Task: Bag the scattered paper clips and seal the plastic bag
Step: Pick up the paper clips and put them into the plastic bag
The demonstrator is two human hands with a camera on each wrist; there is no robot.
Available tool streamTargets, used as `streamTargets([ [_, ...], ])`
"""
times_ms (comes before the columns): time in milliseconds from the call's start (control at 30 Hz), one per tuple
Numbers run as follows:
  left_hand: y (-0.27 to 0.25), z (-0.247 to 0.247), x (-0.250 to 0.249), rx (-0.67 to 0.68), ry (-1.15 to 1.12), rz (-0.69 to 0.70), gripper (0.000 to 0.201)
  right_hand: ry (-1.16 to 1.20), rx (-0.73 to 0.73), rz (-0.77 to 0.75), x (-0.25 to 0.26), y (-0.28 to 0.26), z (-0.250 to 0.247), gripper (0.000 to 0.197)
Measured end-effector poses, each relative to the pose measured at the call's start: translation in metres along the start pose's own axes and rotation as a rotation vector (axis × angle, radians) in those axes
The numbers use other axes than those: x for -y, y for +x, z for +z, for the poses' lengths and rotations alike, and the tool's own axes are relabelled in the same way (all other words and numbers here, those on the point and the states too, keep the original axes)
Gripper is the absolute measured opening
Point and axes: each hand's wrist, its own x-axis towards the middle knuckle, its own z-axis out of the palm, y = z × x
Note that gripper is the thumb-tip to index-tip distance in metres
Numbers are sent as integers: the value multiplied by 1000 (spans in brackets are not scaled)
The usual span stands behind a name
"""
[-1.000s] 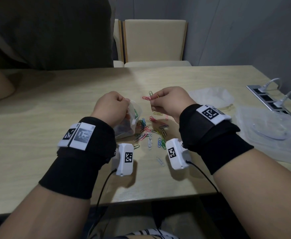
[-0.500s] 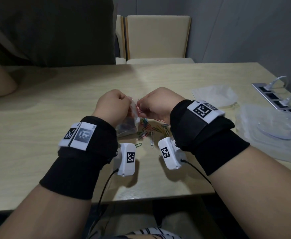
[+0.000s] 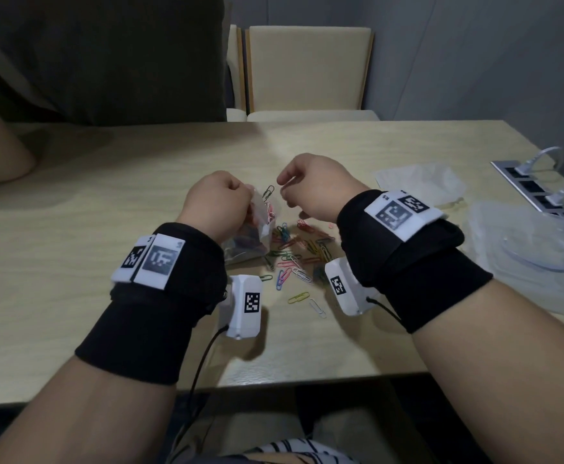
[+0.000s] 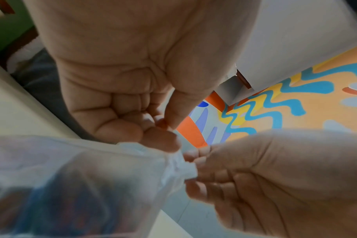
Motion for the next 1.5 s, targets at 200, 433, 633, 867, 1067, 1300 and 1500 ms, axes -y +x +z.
streamTargets([
  [200, 2, -3, 3, 3, 15, 19, 20, -586, 228, 181, -26, -21, -14, 36],
  [433, 4, 2, 1, -29, 29, 31, 23, -789, 494, 358, -35, -46, -14, 39],
  [633, 5, 3, 1, -32, 43, 41, 23, -760, 460, 192, -34, -32, 14, 38],
  [867, 11, 0, 3, -24, 40, 31, 23, -983, 606, 171, -28, -40, 9, 29],
  [1067, 11, 2, 2, -15, 39, 35, 24, -995, 505, 149, -49, -27, 30, 29],
  [1300, 9, 2, 3, -26, 48, 37, 22, -776, 326, 188, -52, 13, 34, 24],
  [1500, 8, -2, 5, -24, 22, 23, 23, -514, 64, 274, -56, 22, 16, 44],
])
